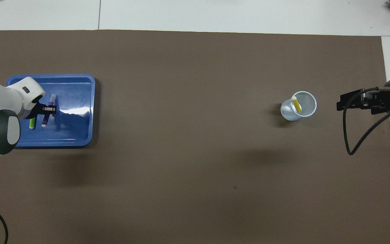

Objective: Right arm passes pens to left for tray arrangement
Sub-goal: 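Lower the purple pen into the blue tray and open the left gripper, then raise the left gripper toward the center while the right gripper reaches the cup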

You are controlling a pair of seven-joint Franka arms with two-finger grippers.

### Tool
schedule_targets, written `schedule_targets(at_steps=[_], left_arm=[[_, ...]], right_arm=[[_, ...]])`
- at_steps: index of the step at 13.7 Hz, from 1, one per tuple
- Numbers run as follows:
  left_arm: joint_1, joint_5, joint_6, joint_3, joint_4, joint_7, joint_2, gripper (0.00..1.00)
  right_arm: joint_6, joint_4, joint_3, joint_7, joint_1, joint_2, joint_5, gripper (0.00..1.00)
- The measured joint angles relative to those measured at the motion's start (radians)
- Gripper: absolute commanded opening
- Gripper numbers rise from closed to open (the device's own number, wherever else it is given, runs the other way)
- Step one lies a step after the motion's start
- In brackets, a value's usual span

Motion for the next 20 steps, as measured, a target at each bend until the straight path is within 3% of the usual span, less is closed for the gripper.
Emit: schedule_targets(at_steps=[1,4,11,16,20], left_arm=[[0.0,0.001,0.0,0.0,0.0,0.0,0.0,0.27],[0.0,0.002,0.0,0.0,-0.005,0.0,0.002,0.57],[0.001,0.002,-0.007,-0.001,0.0,0.0,0.004,0.61],[-0.003,-0.003,-0.181,-0.02,0.132,-0.023,-0.002,0.67],[-0.077,-0.089,-0.294,-0.03,0.214,-0.156,-0.018,0.75]], right_arm=[[0.0,0.0,0.0,0.0,0.0,0.0,0.0,1.0],[0.0,0.0,0.0,0.0,0.0,0.0,0.0,1.0],[-0.004,-0.012,0.002,0.0,0.002,-0.007,0.0,1.0],[0.034,-0.063,0.0,-0.081,-0.002,-0.025,0.0,1.0],[0.107,-0.114,-0.005,-0.143,-0.015,-0.03,-0.016,1.0]])
